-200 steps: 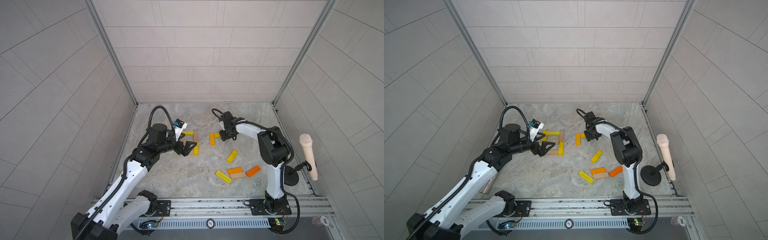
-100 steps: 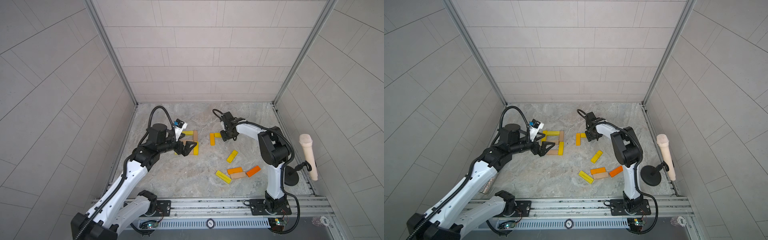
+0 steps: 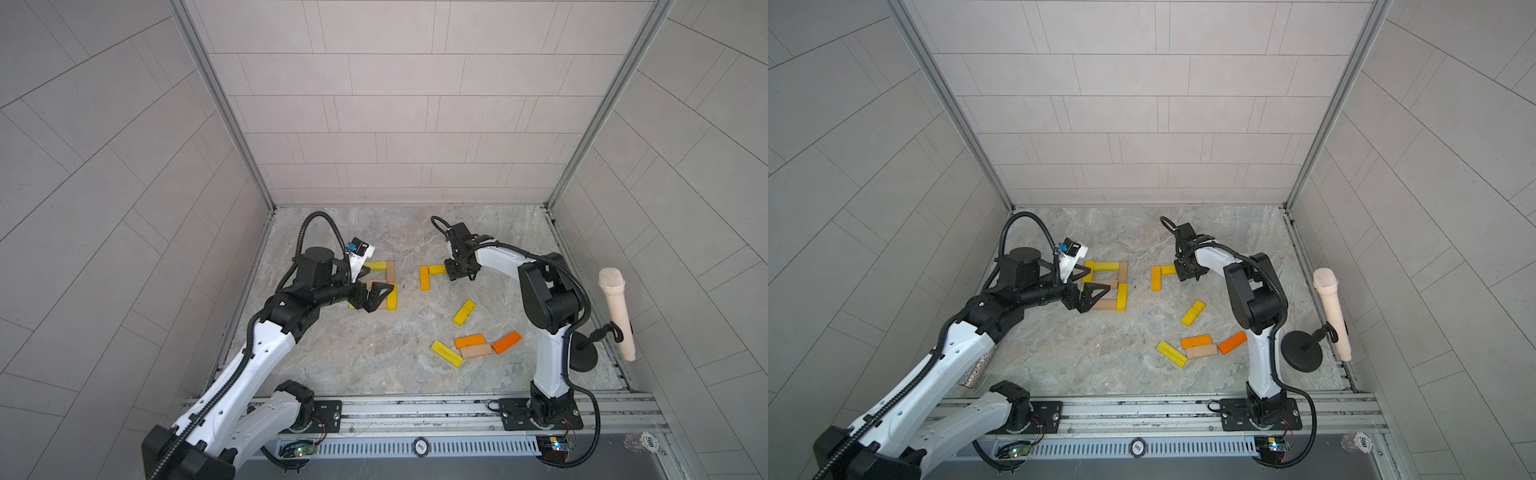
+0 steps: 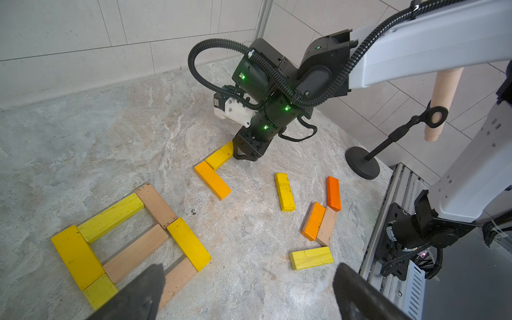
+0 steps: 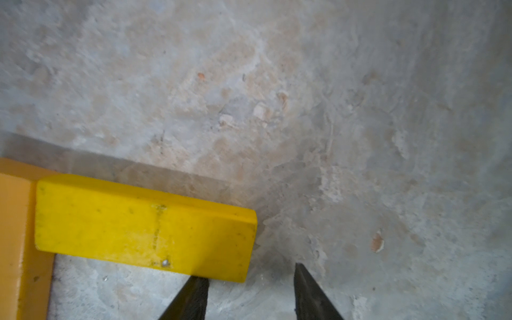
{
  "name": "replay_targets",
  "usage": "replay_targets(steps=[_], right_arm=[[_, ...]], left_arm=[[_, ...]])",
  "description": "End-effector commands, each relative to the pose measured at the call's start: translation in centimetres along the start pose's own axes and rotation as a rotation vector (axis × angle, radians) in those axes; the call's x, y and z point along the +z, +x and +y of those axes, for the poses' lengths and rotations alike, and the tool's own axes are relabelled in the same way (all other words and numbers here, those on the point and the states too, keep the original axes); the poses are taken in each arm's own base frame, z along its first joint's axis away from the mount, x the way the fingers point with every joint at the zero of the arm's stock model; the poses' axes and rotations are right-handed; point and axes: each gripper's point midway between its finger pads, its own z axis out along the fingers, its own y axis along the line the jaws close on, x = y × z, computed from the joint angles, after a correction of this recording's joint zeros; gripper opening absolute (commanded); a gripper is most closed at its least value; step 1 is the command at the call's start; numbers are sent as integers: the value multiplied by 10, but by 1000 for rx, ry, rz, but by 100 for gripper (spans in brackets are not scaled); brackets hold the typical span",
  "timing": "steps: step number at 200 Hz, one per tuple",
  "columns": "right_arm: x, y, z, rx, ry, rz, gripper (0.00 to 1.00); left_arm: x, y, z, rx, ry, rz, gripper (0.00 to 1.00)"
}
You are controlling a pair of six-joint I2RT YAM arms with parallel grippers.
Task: Assemble the number 8 with building blocks
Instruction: Assemble the building block at the center of the board.
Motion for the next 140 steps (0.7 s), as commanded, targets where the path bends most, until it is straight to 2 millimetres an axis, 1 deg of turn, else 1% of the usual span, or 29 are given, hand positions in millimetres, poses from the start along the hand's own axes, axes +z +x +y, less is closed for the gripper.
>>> replay_targets(steps=[1,31,49,65,84,98,140], right_arm=[[-12,8,-4,29,-8,0,52],[-25,7,-7,110,-62,-49,51],[-33,6,-17,151,-50,-70,50],[-35,5,-27,183,-37,-75,50],[-33,3,-36,201,-23,-70,50],[-29,1,-39,203,-23,-64,50],[-19,-9,-36,190,-33,-56,51]], left_arm=[[-1,-4,0,14,2,-19,100],[0,-3,0,12,3,-16,100],[0,-4,0,13,1,-18,100],[0,-4,0,13,3,-18,100],[-1,-5,-1,15,3,-20,100],[-1,-4,0,14,0,-19,100],[0,-4,0,13,2,-18,100]])
